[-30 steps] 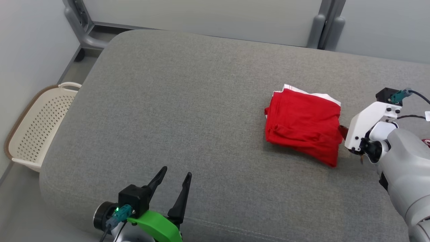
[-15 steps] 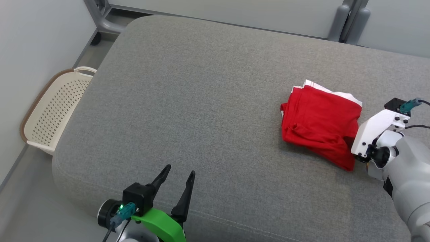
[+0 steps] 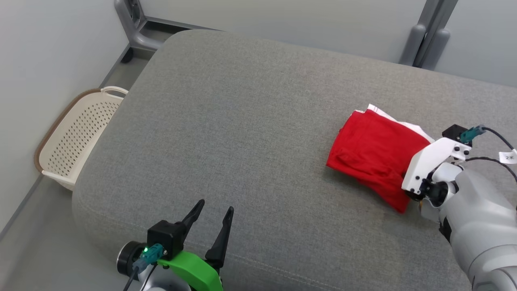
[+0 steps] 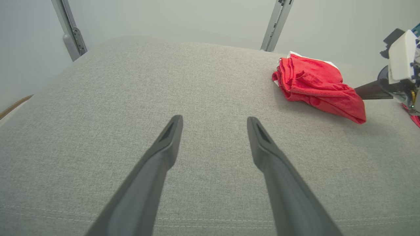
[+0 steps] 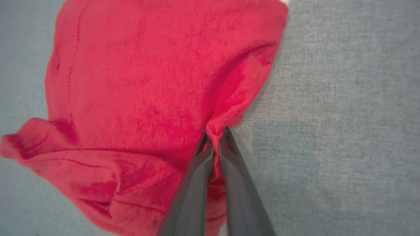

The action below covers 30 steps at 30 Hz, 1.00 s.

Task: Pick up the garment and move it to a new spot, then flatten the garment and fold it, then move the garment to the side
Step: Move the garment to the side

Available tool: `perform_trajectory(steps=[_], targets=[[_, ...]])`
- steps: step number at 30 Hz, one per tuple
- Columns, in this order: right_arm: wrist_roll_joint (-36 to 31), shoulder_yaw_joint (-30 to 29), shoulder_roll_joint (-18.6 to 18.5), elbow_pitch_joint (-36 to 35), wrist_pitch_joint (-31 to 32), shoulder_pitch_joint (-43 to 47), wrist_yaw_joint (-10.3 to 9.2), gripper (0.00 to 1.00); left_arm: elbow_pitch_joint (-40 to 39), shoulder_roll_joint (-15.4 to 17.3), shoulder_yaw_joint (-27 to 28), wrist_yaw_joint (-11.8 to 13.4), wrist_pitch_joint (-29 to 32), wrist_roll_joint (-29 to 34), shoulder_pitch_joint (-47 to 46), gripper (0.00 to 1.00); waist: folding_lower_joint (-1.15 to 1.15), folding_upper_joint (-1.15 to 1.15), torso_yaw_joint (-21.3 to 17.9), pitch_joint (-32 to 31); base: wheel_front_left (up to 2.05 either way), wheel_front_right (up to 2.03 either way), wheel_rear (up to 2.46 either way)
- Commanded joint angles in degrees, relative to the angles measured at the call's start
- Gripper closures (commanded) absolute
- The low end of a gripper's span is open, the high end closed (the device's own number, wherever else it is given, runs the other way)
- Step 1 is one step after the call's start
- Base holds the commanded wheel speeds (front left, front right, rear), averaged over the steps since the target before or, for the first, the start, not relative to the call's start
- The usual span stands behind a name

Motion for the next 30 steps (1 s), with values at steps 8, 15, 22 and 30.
perform_trajectory(steps=[8,15,22,30], targets=[[-3.86,-1.51,4.40,0.17,2.82,3.39,-0.01,1.00,0.14,0.47,-0.41,0.68,-0.36,-0.91,2.39,0.00,0.00,0.00,-2.86,-6.35,0.00,0.00,0.00],[-6.10,1.16,6.03,0.17,3.94,3.38,-0.01,1.00,-0.30,0.49,-0.28,1.15,-0.77,-1.48,3.30,0.00,0.00,0.00,-6.07,-8.53,0.00,0.00,0.00],[-7.54,4.02,5.80,-0.11,3.89,3.73,-0.01,1.00,-0.73,0.64,-0.03,1.66,-1.23,-1.84,3.97,0.00,0.00,0.00,-9.72,-9.46,0.00,0.00,0.00],[-7.80,6.32,4.31,-1.27,3.68,2.60,-0.01,1.00,-0.38,0.51,0.10,1.61,-2.01,-2.19,4.11,0.00,0.00,0.00,-13.39,-9.91,0.00,0.00,0.00]])
